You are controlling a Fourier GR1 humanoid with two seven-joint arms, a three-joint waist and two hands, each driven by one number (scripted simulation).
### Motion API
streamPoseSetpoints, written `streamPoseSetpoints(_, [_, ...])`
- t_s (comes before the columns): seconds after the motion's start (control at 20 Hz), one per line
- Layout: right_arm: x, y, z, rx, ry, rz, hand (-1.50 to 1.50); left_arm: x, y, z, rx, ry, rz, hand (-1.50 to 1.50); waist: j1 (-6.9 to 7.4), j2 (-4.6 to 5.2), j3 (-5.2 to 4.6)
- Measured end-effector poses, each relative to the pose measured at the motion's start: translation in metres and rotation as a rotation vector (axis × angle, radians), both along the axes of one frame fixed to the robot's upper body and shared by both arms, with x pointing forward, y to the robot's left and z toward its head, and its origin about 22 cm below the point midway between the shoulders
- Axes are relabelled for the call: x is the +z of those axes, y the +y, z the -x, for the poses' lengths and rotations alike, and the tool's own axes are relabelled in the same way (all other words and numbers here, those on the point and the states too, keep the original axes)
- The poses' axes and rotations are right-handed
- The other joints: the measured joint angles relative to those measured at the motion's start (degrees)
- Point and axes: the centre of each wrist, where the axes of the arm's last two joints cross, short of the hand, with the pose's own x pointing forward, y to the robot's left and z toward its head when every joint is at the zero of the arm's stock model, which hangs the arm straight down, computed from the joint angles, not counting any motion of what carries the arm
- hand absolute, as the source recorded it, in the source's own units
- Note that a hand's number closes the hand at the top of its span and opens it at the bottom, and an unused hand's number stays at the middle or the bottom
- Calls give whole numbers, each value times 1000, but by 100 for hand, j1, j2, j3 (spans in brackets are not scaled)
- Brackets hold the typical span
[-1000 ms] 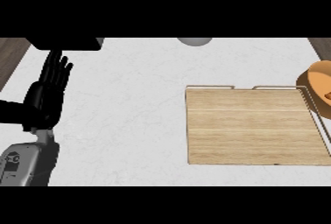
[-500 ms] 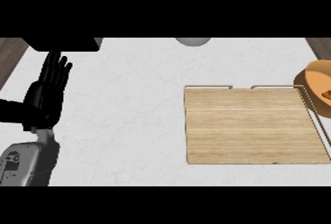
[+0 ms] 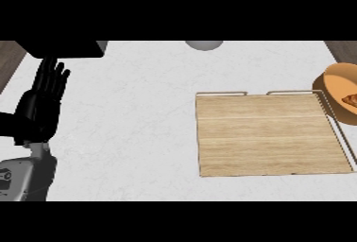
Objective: Pick the croissant from the tray and place it in the pot
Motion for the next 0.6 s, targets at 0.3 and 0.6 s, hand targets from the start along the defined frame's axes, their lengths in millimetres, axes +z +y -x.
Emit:
streamPoseSetpoints(0.3, [-9, -11, 63, -35, -65, 18, -150, -5, -5, -4, 0, -2, 6, 0, 11, 14, 1])
streamPoseSetpoints(0.6, [-15, -22, 127, -56, -78, 28, -150, -6, -7, -2, -11, -2, 2, 0, 32, 20, 2])
